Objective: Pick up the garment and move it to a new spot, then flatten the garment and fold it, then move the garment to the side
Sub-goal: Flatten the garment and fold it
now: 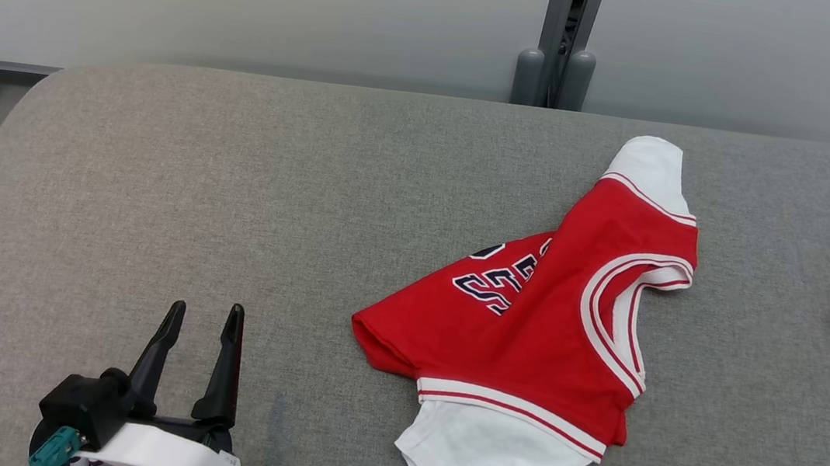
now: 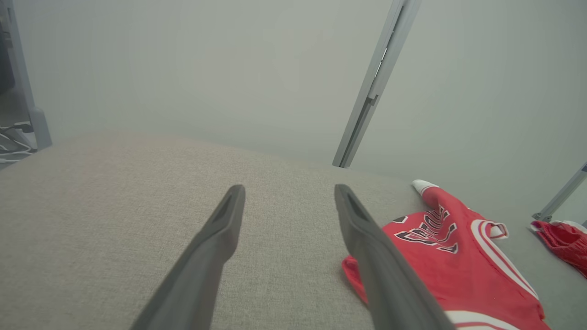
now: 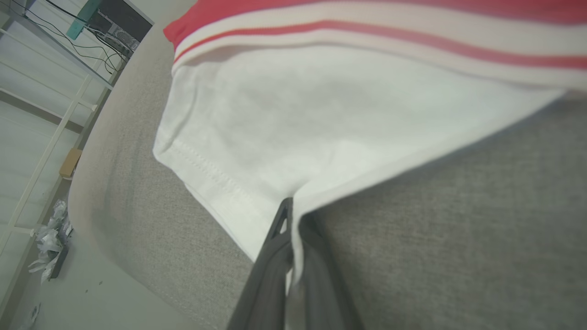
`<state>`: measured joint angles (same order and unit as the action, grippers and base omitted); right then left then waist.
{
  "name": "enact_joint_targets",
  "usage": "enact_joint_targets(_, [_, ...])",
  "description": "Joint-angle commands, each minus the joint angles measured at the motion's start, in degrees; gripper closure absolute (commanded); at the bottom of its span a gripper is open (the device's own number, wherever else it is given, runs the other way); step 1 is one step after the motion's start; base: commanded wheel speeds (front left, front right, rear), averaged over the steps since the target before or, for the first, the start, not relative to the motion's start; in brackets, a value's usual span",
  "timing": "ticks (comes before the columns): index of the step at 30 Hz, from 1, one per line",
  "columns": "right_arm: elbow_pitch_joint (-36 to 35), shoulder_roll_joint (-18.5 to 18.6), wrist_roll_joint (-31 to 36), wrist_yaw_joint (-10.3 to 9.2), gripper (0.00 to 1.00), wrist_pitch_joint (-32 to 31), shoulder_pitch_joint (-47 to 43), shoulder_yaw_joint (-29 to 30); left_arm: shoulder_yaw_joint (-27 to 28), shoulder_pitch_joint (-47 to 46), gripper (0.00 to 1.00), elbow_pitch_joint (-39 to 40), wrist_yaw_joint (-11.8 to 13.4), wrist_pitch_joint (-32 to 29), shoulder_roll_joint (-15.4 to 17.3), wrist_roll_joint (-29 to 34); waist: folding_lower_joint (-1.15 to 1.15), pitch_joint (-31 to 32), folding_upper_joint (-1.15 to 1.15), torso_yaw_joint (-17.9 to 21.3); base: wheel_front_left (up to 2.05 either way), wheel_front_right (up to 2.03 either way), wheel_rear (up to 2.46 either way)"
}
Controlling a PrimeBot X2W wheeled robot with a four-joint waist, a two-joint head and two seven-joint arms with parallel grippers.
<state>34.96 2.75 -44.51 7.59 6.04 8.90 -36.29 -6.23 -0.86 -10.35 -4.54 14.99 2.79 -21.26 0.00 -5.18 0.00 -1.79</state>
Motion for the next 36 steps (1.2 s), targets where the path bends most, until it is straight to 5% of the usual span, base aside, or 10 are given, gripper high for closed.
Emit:
enact_joint_targets(1, [0.8,0.3,-0.4,-0.16,1.00,0.2,0.3,-0.3,0.2,-0.3,0.00,-0.1,0.0,0.2,0.2,-0.1,0.00,0.3,0.00,0.2,0.00,0.00,0.00])
enact_joint_targets(7, [-0.4,1.4,-1.0,-0.14,1.00,-0.4,0.7,-0.9,0.1,1.1,0.00,-0.3,0.1,0.2,0.2,-0.4,0.00,2.4,0.00,1.5,0.00,0.00,0.00])
enact_joint_targets(13, [-6.4,6.8,-0.1,-0.08,1.00,-1.4,4.0,2.7,-0.3,2.5,0.00,-0.2,0.6,0.2,0.2,-0.7,0.00,4.7,0.00,3.9,0.00,0.00,0.00])
enact_joint_targets(25, [-18.9,13.8,9.1,-0.08,1.00,-6.0,8.4,17.7,-1.5,2.3,0.00,0.4,1.2,0.2,0.2,-1.5,0.00,4.8,0.00,5.1,0.00,0.00,0.00])
enact_joint_targets(36, [-23.7,14.3,23.8,-0.08,1.00,-5.9,9.7,32.4,-1.5,1.6,0.00,0.3,0.8,0.2,0.2,-1.5,0.00,4.0,0.00,4.5,0.00,0.00,0.00])
